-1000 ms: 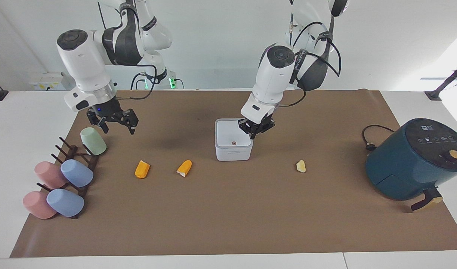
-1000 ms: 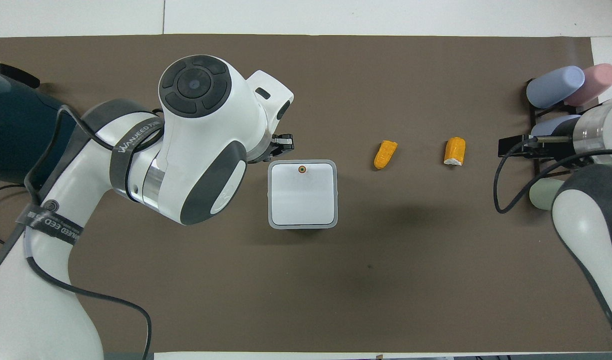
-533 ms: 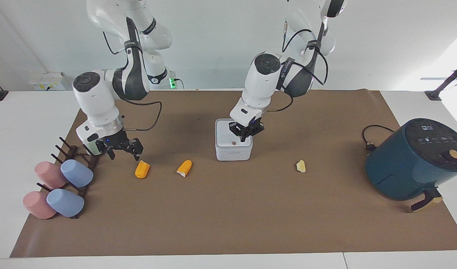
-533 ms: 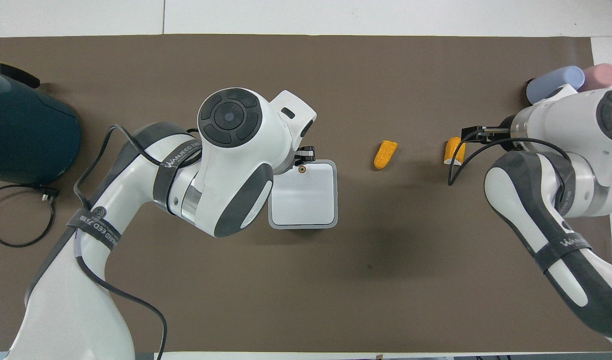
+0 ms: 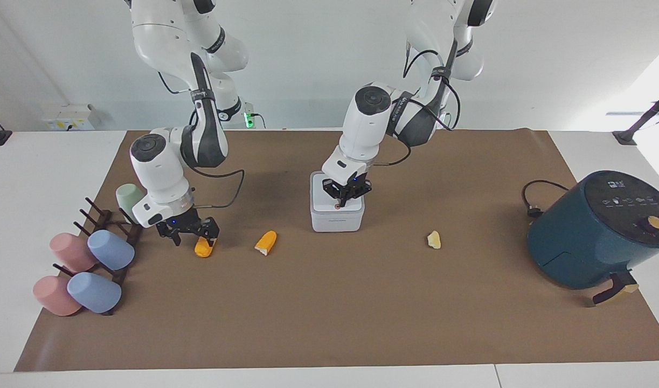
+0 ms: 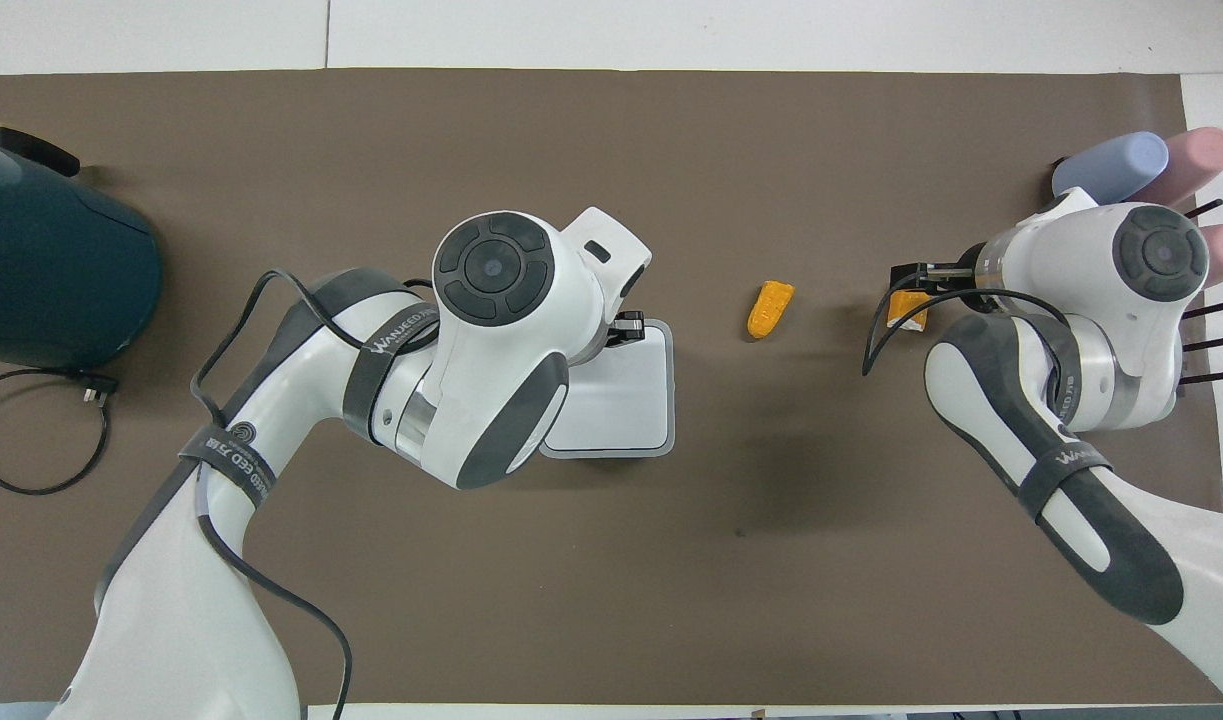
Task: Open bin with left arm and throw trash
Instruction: 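Grasp the farther orange piece while the left gripper grips the bin lid, then open the bin lid with the left gripper while the right gripper lifts the piece, then drop the orange piece in the bin while the left gripper grabs the chunk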
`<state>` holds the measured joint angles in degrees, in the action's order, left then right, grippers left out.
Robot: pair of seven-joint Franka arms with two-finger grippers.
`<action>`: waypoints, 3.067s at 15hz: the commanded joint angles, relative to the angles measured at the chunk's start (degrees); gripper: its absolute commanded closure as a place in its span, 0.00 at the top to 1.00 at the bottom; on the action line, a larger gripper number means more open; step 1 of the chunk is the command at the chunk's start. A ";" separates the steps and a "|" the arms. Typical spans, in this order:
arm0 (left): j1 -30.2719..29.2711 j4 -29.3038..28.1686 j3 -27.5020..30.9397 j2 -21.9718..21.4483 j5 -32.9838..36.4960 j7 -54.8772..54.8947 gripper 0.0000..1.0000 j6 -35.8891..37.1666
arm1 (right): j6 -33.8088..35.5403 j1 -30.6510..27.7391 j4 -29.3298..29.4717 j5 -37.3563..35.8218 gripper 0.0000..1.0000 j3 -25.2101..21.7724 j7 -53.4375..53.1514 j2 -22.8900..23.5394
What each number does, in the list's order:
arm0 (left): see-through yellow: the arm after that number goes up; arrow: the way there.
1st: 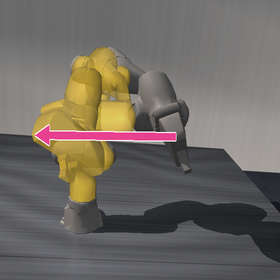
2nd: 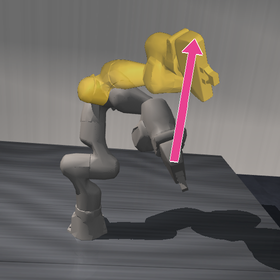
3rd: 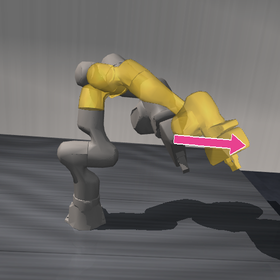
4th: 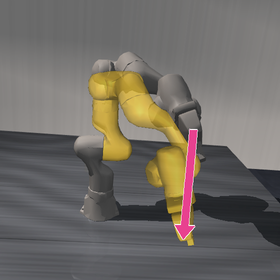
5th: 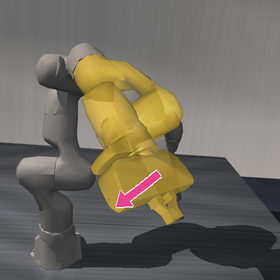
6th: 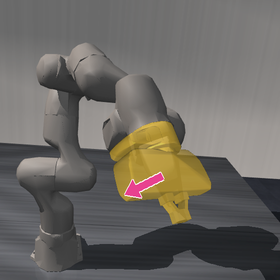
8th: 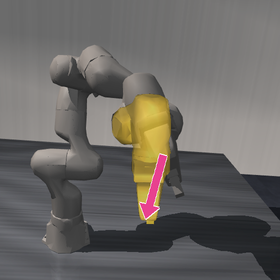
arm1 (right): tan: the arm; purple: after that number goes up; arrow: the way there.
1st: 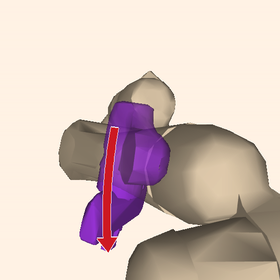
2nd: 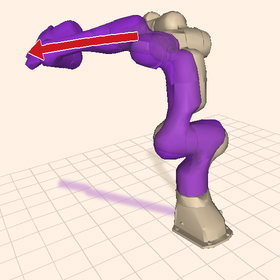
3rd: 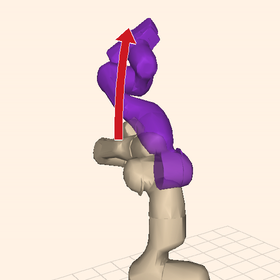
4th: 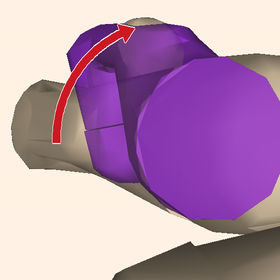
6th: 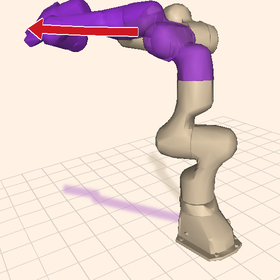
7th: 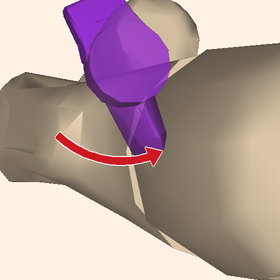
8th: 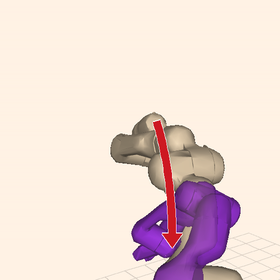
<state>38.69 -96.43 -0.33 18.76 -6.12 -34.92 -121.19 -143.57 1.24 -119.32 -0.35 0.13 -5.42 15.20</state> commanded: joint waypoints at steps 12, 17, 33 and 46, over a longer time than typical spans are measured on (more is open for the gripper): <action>1.74 -1.39 1.03 0.92 0.48 0.46 0.00 -1.59 | -5.93 2.18 -4.34 0.52 0.00 0.57 -1.08 -1.22; 4.20 -2.80 1.21 2.68 2.94 0.11 0.00 -2.90 | -3.92 2.45 -3.73 0.52 0.00 0.57 -1.08 -4.02; -10.19 -1.31 1.12 -12.25 0.23 11.86 0.00 15.10 | 17.27 11.92 -0.48 3.60 0.00 0.92 -10.35 -18.27; -20.84 -16.51 1.56 -9.90 0.23 29.64 0.71 -2.71 | 6.20 30.40 4.10 5.52 0.00 1.01 -30.00 -9.66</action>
<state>18.64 -110.19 1.34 7.81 -4.81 -6.56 -118.80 -136.90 31.50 -115.94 3.37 1.44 -35.16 5.32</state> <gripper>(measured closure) 0.498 0.604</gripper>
